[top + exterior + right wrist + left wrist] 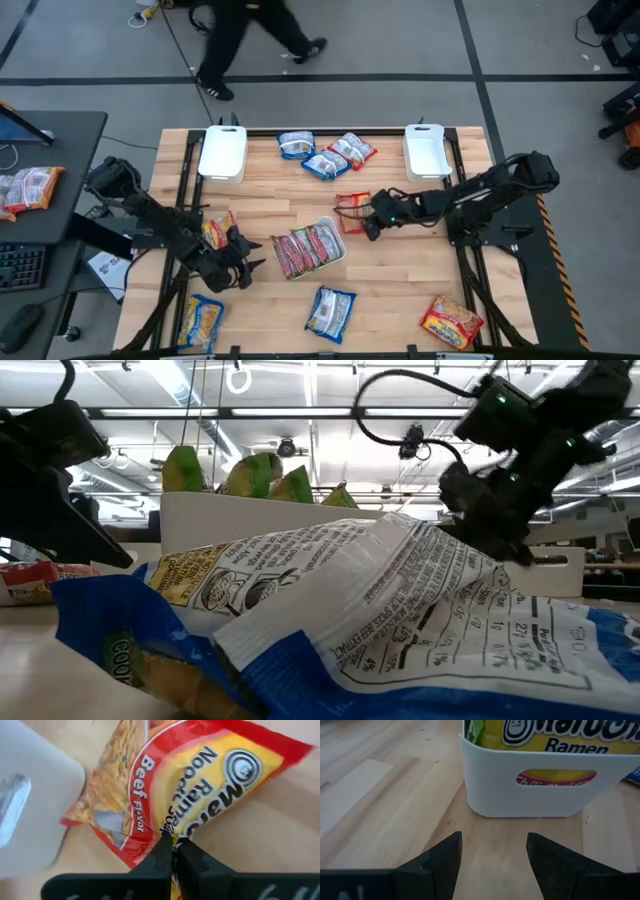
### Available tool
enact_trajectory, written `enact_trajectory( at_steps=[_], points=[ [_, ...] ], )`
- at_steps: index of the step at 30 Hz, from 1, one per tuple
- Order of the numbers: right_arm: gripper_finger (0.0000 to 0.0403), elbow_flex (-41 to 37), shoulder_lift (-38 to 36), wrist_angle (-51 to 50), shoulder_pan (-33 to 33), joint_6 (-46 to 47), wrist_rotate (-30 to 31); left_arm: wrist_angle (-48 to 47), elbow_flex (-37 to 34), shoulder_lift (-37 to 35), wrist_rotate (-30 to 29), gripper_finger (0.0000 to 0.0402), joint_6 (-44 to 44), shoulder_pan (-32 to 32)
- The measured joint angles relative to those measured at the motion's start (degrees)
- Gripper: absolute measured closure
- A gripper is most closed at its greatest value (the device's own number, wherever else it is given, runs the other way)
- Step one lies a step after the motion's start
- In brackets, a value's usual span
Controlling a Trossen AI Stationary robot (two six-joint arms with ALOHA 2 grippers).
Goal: Sort Maruchan noodles
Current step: Put the orange noodle pack into the top right white bin
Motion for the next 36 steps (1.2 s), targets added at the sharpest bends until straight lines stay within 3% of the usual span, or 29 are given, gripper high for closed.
enact_trajectory(
  at_steps=[8, 13, 19, 26, 31, 36],
  points=[
    [0.0396, 25.5, -0.7, -47.6, -0.2, -18.3, 17.3, 0.6, 0.0, 0.0, 0.6, 0.0175, 0.2, 0.0],
    [0.0396, 38.2, -0.8, -67.2, -1.2, -39.3, 30.2, 0.8, 0.0, 0.0, 0.4, 0.0175, 0.2, 0.0],
    [0.0396, 40.8, -0.8, -73.9, -7.1, -59.1, 41.0, 1.3, 0.0, 0.0, -0.1, 0.0175, 0.2, 0.0],
    [0.0396, 36.1, -0.9, -86.4, -19.8, -57.3, 53.8, 1.4, 0.0, 0.0, -0.1, 0.0175, 0.2, 0.0],
    [0.0396, 30.4, -0.9, -87.2, -26.3, -57.2, 55.7, 1.4, 0.0, 0.0, -0.3, 0.0175, 2.7, 0.2],
    [0.0396, 22.2, -0.9, -74.5, -29.4, -67.3, 54.3, 1.3, 0.0, 0.0, -0.3, 0.0175, 3.2, 2.0]
  ],
)
